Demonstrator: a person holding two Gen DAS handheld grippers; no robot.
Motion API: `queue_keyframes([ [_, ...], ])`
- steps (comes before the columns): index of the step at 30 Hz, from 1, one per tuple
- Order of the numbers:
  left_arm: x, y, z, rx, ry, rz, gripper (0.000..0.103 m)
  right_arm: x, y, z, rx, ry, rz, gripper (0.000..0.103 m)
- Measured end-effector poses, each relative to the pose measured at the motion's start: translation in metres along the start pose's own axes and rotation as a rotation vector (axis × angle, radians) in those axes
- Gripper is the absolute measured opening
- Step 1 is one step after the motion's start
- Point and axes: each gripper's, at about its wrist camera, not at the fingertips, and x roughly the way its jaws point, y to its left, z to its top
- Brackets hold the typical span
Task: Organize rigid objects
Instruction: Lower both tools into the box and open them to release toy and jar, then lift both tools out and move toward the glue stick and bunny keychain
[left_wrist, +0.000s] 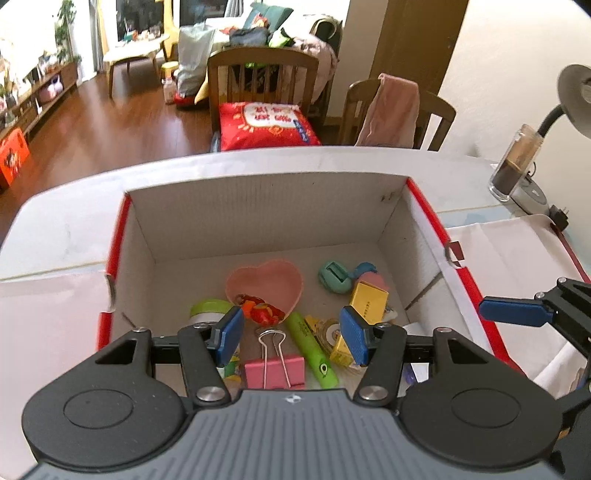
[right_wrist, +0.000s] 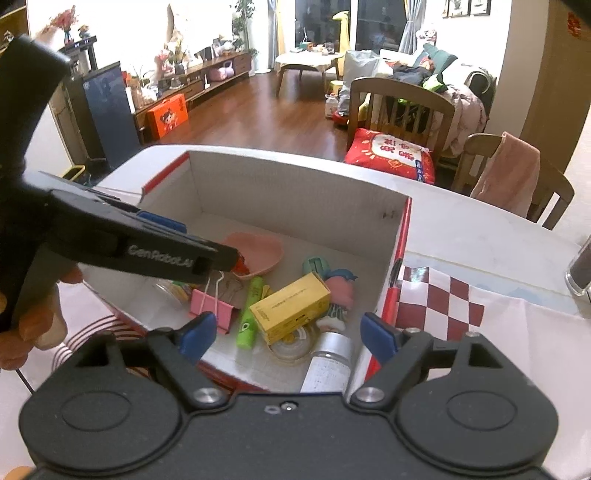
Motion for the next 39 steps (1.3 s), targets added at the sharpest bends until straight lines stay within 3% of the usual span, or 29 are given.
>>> queue_keyframes([
  [10,-0.052,0.000,-0.019,0.026,-0.068,-0.006,0.057,-0.042,0.015,-0.011,0.042,-0.069,-0.004,0.093],
  [14,-0.075,0.002,-0.030,0.030,-0.105,-0.009,0.073,-0.058,0.020,-0.017,0.058,-0.092,-0.001,0.096],
  [22,-0.110,-0.003,-0.057,0.057,-0.157,0.001,0.079,-0.079,0.025,-0.031,0.113,-0.141,0.009,0.102],
  [39,-0.148,-0.015,-0.143,0.128,-0.202,-0.020,0.081,-0.080,0.027,-0.079,0.235,-0.073,-0.022,0.103],
])
